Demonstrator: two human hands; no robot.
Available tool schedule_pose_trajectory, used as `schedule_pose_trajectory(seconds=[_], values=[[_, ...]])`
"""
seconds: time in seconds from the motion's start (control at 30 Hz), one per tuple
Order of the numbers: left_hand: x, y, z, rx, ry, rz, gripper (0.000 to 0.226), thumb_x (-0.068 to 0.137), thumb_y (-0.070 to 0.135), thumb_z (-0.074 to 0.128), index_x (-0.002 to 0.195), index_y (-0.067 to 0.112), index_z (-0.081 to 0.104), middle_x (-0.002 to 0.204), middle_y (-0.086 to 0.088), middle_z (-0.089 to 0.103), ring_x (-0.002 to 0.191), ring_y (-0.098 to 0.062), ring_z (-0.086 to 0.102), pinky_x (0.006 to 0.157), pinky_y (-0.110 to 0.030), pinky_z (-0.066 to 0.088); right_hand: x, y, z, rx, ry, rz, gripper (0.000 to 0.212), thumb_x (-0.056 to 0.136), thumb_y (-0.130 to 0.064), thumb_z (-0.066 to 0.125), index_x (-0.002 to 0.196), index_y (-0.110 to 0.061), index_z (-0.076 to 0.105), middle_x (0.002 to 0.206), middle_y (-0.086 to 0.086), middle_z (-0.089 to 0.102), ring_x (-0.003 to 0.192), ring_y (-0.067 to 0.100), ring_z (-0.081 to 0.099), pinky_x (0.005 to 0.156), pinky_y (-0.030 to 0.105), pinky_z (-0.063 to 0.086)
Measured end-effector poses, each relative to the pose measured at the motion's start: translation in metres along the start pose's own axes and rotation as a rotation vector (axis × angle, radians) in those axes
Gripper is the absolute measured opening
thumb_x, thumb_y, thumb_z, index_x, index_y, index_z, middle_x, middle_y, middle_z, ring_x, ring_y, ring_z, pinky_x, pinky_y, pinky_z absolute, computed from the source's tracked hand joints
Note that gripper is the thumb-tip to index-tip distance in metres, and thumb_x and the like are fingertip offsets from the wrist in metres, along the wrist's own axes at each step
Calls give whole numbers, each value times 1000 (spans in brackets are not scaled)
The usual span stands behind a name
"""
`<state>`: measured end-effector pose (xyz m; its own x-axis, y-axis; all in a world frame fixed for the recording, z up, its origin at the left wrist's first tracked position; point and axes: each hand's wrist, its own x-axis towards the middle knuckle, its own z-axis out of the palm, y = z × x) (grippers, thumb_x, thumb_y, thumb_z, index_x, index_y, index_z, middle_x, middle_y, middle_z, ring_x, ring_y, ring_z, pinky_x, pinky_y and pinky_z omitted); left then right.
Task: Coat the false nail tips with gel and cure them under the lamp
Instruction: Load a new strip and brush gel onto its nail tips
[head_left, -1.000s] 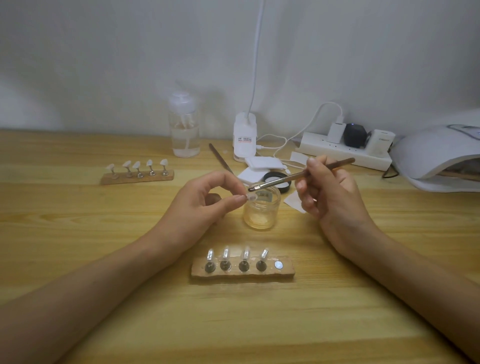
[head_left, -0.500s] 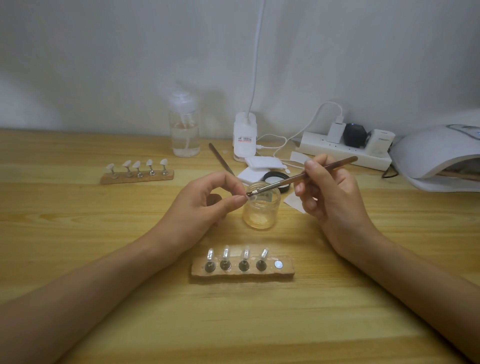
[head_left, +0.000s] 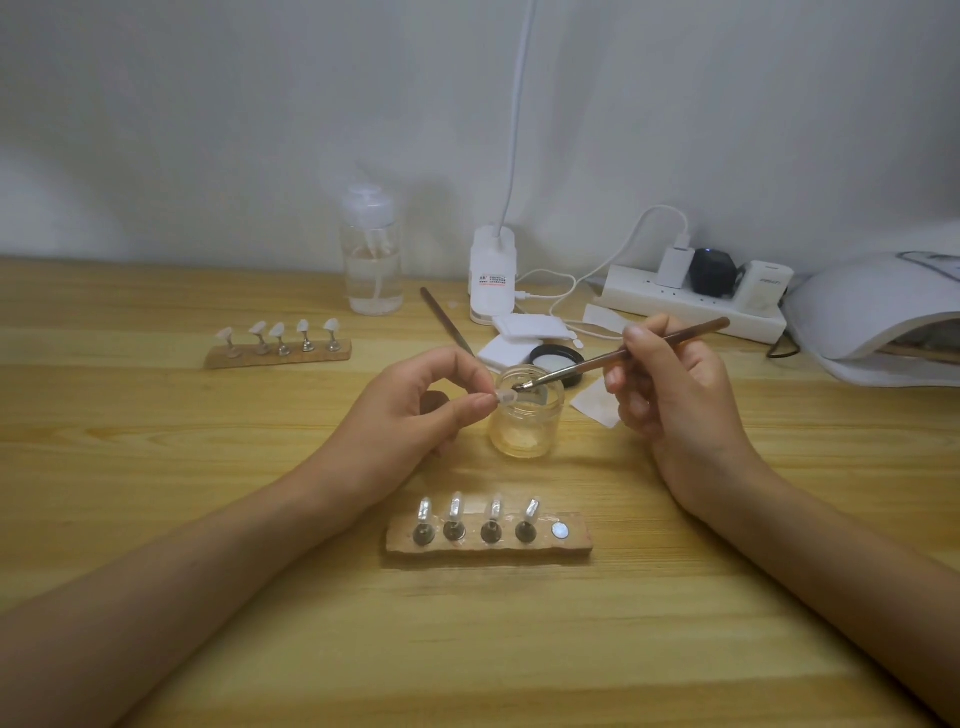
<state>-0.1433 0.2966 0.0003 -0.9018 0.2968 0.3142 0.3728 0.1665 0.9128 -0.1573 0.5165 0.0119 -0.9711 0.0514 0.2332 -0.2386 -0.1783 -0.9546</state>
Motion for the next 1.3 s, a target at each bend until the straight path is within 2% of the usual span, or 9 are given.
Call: schedule_pose_trajectory(seconds=[0.2, 0.4, 0.6, 0.8, 0.97, 1.07, 1.17, 1.3], values=[[1, 0, 1, 27, -14, 7, 7, 91, 15, 64, 85, 17, 61, 64, 26, 60, 49, 2, 46, 50, -6, 37, -2, -1, 2, 29, -123, -35, 18, 90, -33, 58, 78, -22, 51, 60, -2, 60, 44, 8, 40, 38, 15, 29], [0, 1, 1, 28, -13, 4, 6, 92, 16, 64, 86, 16, 62, 71, 24, 62, 51, 1, 47, 50, -7, 37, -2, -2, 1, -14, 1, 4, 23, 101, -18, 50, 78, -19, 48, 57, -2, 58, 41, 6, 35, 39, 15, 26], [0, 1, 1, 43, -11, 4, 7, 92, 14, 64, 86, 17, 61, 62, 27, 60, 48, 3, 47, 48, -5, 36, -5, -4, 4, 0, -111, -38, 18, 95, -26, 54, 80, -18, 49, 60, -1, 60, 42, 6, 40, 38, 14, 30], [0, 1, 0, 19, -5, -4, 6, 92, 17, 65, 87, 17, 62, 70, 24, 61, 49, 3, 46, 48, -6, 35, -1, -3, 1, -7, 10, 0, 23, 102, -18, 48, 79, -19, 49, 57, -2, 58, 40, 6, 35, 39, 16, 26], [0, 1, 1, 30, -13, 7, 5, 92, 15, 63, 88, 14, 61, 60, 26, 59, 47, 3, 45, 46, -4, 34, -4, -4, 3, -6, -108, -35, 20, 99, -23, 51, 80, -19, 50, 60, -2, 60, 43, 7, 39, 40, 15, 29], [0, 1, 1, 26, -8, 7, 4, 91, 16, 64, 88, 15, 62, 66, 25, 61, 48, 2, 46, 47, -5, 35, -3, -3, 3, -33, -50, -11, 21, 100, -20, 51, 80, -18, 50, 58, -1, 59, 41, 6, 37, 38, 14, 29], [0, 1, 1, 34, -9, 8, 5, 93, 14, 63, 89, 13, 61, 60, 26, 59, 47, 3, 45, 46, -4, 34, -2, -4, 2, -16, 7, 4, 23, 102, -18, 48, 79, -19, 49, 57, -2, 58, 41, 6, 36, 39, 15, 27], [-1, 2, 2, 37, -5, 9, 5, 93, 14, 62, 89, 13, 60, 57, 27, 58, 45, 3, 45, 45, -4, 33, -4, -4, 4, -5, -80, -44, 20, 101, -19, 49, 81, -17, 49, 59, -2, 60, 43, 7, 38, 40, 17, 27]])
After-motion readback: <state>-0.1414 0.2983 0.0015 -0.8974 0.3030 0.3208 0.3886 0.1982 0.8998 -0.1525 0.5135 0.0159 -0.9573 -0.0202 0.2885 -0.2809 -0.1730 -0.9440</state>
